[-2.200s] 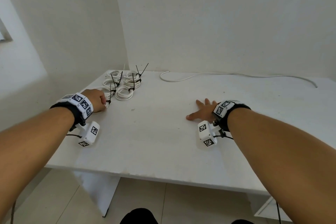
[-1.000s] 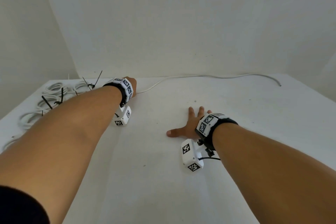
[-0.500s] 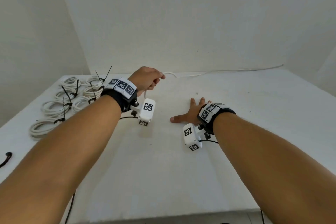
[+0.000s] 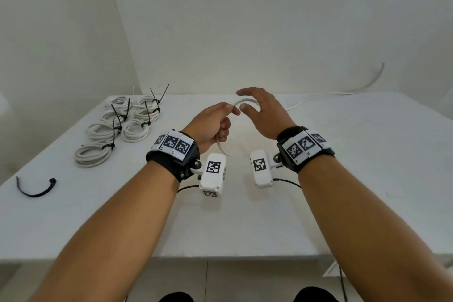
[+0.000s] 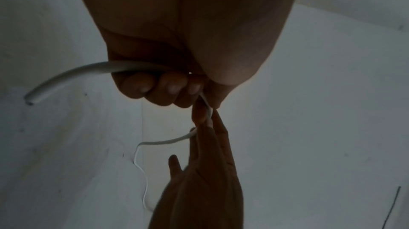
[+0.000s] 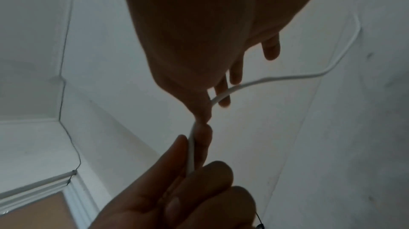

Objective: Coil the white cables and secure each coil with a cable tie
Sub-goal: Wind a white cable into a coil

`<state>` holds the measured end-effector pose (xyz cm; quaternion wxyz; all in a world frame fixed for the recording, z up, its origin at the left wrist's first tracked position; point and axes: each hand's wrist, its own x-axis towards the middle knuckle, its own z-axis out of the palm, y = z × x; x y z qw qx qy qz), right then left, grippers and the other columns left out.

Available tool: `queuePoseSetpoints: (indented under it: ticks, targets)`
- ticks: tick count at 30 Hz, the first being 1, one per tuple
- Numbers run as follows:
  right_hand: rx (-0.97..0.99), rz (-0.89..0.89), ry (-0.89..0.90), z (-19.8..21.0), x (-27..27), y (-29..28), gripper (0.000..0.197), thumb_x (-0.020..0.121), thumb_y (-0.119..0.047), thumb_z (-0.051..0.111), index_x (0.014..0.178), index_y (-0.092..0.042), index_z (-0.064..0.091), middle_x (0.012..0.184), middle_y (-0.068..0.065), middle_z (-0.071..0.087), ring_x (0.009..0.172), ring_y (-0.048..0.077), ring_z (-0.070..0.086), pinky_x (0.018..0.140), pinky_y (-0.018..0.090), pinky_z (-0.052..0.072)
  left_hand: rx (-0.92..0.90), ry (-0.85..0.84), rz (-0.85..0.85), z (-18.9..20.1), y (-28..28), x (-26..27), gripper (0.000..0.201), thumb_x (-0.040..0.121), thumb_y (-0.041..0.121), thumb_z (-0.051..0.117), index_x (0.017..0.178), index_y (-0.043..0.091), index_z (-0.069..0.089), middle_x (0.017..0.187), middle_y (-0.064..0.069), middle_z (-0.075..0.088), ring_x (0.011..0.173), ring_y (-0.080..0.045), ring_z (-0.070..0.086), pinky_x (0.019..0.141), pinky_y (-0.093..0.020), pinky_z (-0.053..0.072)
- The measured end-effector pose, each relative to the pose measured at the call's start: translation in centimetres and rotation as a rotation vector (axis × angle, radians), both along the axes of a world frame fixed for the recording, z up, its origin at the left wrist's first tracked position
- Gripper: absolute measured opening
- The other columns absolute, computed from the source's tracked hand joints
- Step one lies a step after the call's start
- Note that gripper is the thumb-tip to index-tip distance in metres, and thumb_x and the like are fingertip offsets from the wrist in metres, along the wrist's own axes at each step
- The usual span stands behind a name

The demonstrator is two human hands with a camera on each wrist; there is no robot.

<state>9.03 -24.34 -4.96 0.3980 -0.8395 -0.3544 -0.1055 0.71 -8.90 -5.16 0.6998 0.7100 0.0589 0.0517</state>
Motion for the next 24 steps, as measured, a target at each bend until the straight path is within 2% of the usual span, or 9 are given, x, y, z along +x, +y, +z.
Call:
queuePoseSetpoints:
  ticks: [2,4,6,9,14,17,19,22,24]
  targets:
    - [-0.003,0.065,0.026,0.0,0.2,0.6,0.022,0.099,-0.033,0.056,0.118,-0.033,0.065,0.118,-0.013,0.067,0.114,0.008,0.059,0.099,0.032,0.045,-0.065,-0.009,-0.002,-0.1,-0.2,-0.3,0.026,0.104,0.030,0.042,0.091,0.015,0.059,0.057,0.005,0.027,0.048,-0.012,0.024,0.048,-0.023,0.025]
    - [0.095,0.125,0.068,-0.2,0.7,0.6,0.016,0.097,-0.027,0.060,0.106,-0.030,0.072,0.092,-0.017,0.070,0.088,0.003,0.063,0.081,0.023,0.048,-0.168,-0.012,0.001,-0.2,-0.1,-0.4,0.028,0.103,0.030,0.043,0.084,0.014,0.056,0.054,0.007,0.026,0.046,-0.010,0.023,0.045,-0.022,0.023]
    - [0.266,0.134,0.123,-0.8,1.0,0.3,0.012,0.094,-0.023,0.065,0.097,-0.030,0.074,0.076,-0.015,0.068,0.070,0.006,0.058,0.069,0.023,0.047,-0.245,0.004,-0.027,-0.3,0.3,-0.4,0.033,0.103,0.032,0.043,0.077,0.015,0.053,0.052,0.007,0.026,0.043,-0.009,0.024,0.043,-0.021,0.025]
    - [0.460,0.065,0.149,-1.1,1.7,-0.1,0.011,0.092,-0.020,0.068,0.093,-0.027,0.076,0.075,-0.013,0.070,0.068,0.004,0.056,0.068,0.021,0.046,-0.262,0.052,-0.114,-0.6,0.5,-0.4,0.042,0.104,0.038,0.040,0.067,0.017,0.047,0.052,0.006,0.023,0.042,-0.009,0.024,0.043,-0.022,0.028]
    - [0.492,-0.017,0.142,-0.6,2.1,-1.0,0.010,0.093,-0.020,0.067,0.096,-0.021,0.077,0.087,0.003,0.075,0.071,0.004,0.057,0.068,0.015,0.046,-0.299,0.069,-0.250,-0.9,-0.9,-0.3,0.046,0.104,0.037,0.035,0.063,0.017,0.043,0.052,0.005,0.024,0.044,-0.011,0.023,0.046,-0.023,0.029]
    - [0.421,-0.027,0.142,-1.2,2.0,-1.4,0.013,0.094,-0.025,0.066,0.094,-0.019,0.077,0.083,0.008,0.074,0.067,0.007,0.054,0.063,0.016,0.043,-0.450,-0.001,-0.302,-0.2,-1.4,-0.4,0.039,0.102,0.033,0.036,0.069,0.016,0.048,0.052,0.007,0.026,0.041,-0.007,0.022,0.042,-0.020,0.021]
    - [0.293,-0.002,0.147,-1.3,1.5,-1.4,0.017,0.096,-0.030,0.063,0.089,-0.023,0.077,0.067,0.000,0.064,0.058,0.006,0.047,0.056,0.015,0.038,-0.559,-0.080,-0.319,0.7,-1.8,-0.3,0.031,0.100,0.032,0.038,0.077,0.015,0.051,0.053,0.008,0.029,0.039,-0.005,0.025,0.042,-0.019,0.019]
    - [0.111,0.061,0.145,-1.1,0.4,-0.9,0.037,0.099,-0.030,0.057,0.064,-0.042,0.065,0.060,-0.005,0.052,0.048,0.004,0.040,0.051,0.015,0.034,-0.691,-0.170,-0.271,1.8,-2.4,0.1,0.030,0.100,0.032,0.040,0.086,0.012,0.057,0.056,0.007,0.034,0.038,-0.004,0.027,0.040,-0.017,0.021]
    - [0.019,0.088,0.151,-1.1,-0.1,-0.9,0.050,0.100,-0.029,0.054,0.051,-0.040,0.055,0.058,-0.006,0.051,0.045,0.002,0.040,0.052,0.017,0.033,-0.743,-0.210,-0.218,2.0,-2.7,0.8,0.030,0.103,0.029,0.039,0.093,0.009,0.059,0.059,0.006,0.037,0.038,-0.004,0.028,0.040,-0.017,0.022]
